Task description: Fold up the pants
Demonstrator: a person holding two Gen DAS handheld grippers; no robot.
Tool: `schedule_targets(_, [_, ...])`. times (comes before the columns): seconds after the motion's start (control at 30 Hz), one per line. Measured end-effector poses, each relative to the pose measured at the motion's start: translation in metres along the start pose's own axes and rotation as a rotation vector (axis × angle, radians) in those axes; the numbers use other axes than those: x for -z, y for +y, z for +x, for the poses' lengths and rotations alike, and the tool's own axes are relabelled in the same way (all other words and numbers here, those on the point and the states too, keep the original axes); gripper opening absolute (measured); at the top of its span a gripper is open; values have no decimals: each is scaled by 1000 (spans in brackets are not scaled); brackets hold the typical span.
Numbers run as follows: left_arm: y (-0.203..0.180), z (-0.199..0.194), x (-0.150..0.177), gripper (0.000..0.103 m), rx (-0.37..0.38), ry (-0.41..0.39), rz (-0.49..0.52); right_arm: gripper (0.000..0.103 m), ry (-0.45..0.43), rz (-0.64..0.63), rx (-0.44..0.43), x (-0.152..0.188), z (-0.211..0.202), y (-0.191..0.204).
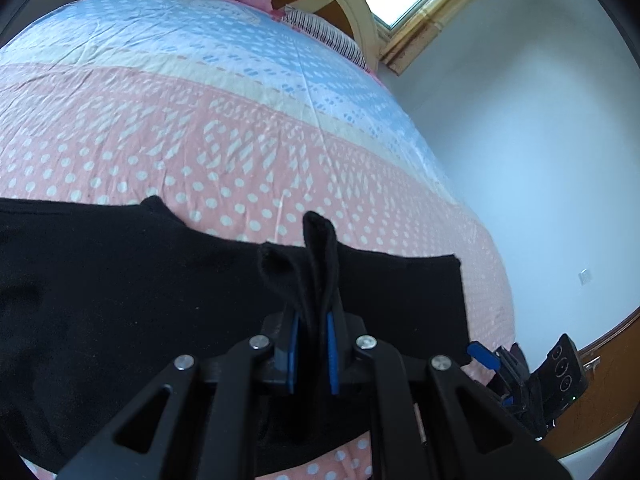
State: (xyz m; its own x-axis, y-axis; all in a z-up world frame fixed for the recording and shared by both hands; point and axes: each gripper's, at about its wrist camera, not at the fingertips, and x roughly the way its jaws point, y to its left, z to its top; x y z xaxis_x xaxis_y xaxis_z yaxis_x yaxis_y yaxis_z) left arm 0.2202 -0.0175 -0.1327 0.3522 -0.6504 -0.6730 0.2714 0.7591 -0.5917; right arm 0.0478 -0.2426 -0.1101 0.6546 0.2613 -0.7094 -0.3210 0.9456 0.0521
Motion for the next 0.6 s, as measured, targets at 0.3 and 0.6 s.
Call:
schedule_targets(0.3, [21, 15, 10, 23, -26, 37, -53, 58, -99, 54, -84, -42, -23, -11])
schedule_targets(0.6, [-8, -4, 28, 64, -190, -61, 149, 68, 70, 317, 15, -69, 62, -76])
